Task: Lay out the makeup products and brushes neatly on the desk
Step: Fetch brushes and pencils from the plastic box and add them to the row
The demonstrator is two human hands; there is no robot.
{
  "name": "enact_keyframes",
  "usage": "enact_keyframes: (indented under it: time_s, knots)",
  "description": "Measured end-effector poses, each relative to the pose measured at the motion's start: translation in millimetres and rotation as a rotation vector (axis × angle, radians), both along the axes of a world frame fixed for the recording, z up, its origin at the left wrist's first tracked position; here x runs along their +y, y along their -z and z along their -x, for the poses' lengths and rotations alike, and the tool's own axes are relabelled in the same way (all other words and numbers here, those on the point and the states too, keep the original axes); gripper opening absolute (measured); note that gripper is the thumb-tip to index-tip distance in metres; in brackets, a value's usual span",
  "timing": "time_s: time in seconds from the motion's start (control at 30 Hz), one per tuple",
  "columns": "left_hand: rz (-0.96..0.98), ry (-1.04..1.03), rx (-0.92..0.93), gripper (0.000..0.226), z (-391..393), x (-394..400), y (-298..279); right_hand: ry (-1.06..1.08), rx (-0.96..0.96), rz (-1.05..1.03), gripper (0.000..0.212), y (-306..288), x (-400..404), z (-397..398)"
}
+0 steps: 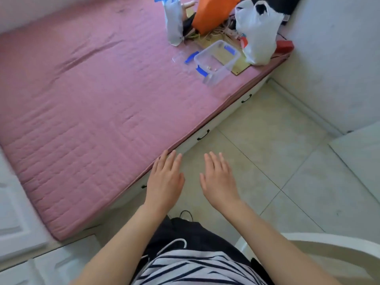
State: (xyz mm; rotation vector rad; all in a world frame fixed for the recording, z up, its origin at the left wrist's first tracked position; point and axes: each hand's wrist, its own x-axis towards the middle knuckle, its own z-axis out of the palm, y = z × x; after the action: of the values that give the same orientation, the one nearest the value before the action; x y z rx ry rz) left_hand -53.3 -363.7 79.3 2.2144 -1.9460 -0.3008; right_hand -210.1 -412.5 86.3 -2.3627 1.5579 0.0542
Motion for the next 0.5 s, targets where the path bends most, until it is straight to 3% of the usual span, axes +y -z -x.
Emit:
enact_keyframes:
  time_s: [0.5]
  knots:
    - [-0.072,0.405,-0.024,0.061,57.7,-177.6,0.9,0.453,-0.067,-0.127,0.060,-4.8,-104.2,65.5]
